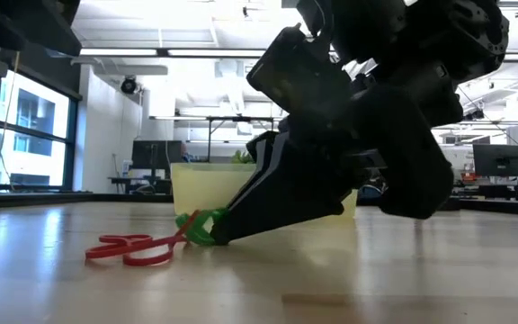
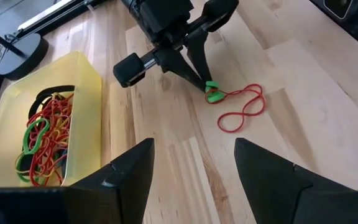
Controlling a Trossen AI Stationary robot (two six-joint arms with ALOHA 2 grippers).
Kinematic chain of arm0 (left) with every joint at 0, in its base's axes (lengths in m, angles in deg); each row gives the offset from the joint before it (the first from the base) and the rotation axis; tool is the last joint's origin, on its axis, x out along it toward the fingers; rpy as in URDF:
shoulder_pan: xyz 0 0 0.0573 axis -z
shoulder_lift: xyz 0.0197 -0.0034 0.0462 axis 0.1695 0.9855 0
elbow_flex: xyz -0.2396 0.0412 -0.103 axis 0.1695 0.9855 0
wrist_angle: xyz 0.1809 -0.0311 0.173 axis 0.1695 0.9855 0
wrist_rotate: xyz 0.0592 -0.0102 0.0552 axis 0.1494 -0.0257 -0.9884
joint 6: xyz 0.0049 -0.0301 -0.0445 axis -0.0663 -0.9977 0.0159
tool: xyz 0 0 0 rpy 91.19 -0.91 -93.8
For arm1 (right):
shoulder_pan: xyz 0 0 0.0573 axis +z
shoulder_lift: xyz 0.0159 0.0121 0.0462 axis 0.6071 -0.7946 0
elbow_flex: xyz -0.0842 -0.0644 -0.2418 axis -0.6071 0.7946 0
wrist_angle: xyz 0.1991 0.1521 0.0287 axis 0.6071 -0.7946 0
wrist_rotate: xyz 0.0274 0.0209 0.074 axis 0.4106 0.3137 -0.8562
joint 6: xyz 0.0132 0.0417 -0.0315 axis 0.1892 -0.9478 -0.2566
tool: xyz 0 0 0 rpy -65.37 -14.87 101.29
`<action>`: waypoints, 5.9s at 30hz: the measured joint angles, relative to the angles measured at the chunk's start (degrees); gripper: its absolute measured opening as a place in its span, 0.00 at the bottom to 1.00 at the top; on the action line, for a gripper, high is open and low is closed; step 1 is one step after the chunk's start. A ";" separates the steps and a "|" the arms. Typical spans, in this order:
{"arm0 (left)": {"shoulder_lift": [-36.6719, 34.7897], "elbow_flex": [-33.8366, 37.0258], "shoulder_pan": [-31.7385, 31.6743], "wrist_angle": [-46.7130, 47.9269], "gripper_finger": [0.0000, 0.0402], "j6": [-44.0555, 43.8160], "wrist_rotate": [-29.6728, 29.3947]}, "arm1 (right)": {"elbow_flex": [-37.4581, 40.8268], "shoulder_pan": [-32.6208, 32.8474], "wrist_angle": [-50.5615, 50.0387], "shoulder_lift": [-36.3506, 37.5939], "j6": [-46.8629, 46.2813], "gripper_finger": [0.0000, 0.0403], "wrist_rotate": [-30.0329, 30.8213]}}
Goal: Pick and place rubber bands into bin
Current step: Put the green rubber band into the yellow bin, then put the red rubber band into the yellow bin
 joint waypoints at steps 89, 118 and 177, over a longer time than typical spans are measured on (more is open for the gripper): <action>19.32 -0.14 -16.70 -20.09 0.53 13.98 21.11 | 3.19 -25.01 -34.71 27.30 6.45 0.44 3.67; 21.31 -4.33 -32.00 -16.70 0.44 50.59 37.92 | 3.19 8.13 -24.80 27.30 -1.66 0.44 12.79; 50.75 -43.56 -37.18 25.00 0.01 65.31 48.11 | 3.17 28.61 -25.01 27.28 -10.76 0.44 39.72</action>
